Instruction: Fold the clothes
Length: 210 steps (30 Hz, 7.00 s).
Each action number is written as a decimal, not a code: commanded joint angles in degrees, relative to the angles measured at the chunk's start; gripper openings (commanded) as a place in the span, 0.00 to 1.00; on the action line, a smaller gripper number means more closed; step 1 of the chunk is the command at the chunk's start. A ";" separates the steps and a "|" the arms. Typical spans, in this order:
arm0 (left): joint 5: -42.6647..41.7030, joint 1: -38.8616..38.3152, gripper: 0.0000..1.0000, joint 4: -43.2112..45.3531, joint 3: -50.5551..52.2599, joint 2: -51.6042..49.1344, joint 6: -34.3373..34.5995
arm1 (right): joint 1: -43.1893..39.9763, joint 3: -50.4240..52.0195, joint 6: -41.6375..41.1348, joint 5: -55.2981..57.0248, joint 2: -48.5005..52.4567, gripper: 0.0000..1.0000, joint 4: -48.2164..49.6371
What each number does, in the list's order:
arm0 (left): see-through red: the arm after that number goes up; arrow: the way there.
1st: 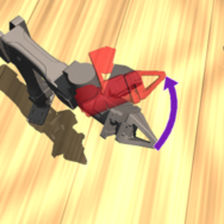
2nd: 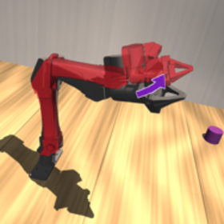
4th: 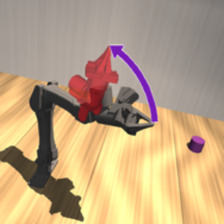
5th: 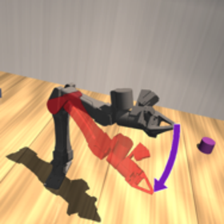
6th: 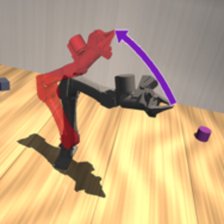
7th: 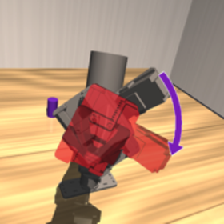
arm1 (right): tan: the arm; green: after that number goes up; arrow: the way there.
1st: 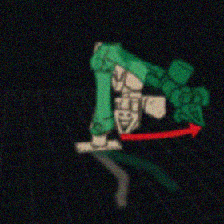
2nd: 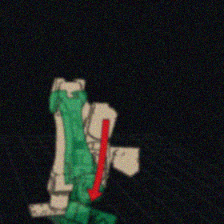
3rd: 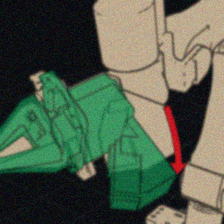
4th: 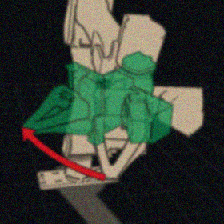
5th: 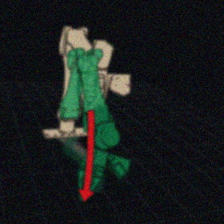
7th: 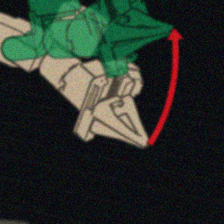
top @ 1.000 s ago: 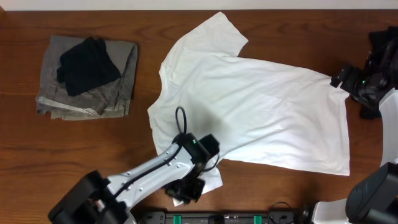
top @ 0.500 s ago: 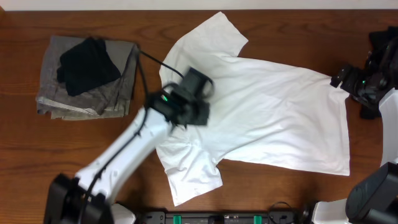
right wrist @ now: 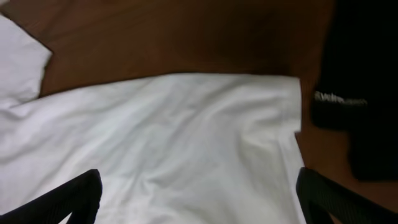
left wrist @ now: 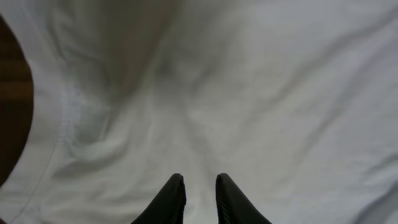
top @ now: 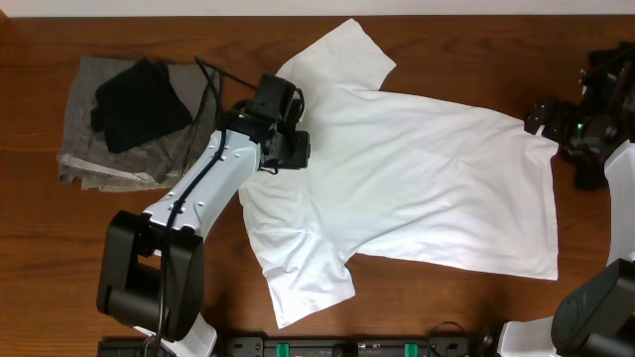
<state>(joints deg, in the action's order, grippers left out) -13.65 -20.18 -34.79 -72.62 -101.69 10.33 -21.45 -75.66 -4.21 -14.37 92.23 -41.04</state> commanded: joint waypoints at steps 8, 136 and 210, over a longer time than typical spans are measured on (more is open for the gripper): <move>-0.68 -0.13 0.29 -1.62 -1.55 -0.44 -0.85 | -1.92 -13.99 4.17 -2.60 13.18 0.88 -3.89; 4.26 -0.13 0.33 -9.31 -0.57 -0.55 -1.75 | -2.16 -16.31 23.10 -9.01 29.94 0.41 -32.11; 4.24 -0.13 0.33 -9.94 -0.57 -0.55 -1.75 | -3.50 -12.83 19.63 -11.93 29.92 0.01 -21.81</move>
<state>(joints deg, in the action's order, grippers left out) -10.09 -20.29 -44.58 -72.84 -101.69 9.13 -24.91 -86.54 16.08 -24.88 122.61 -62.81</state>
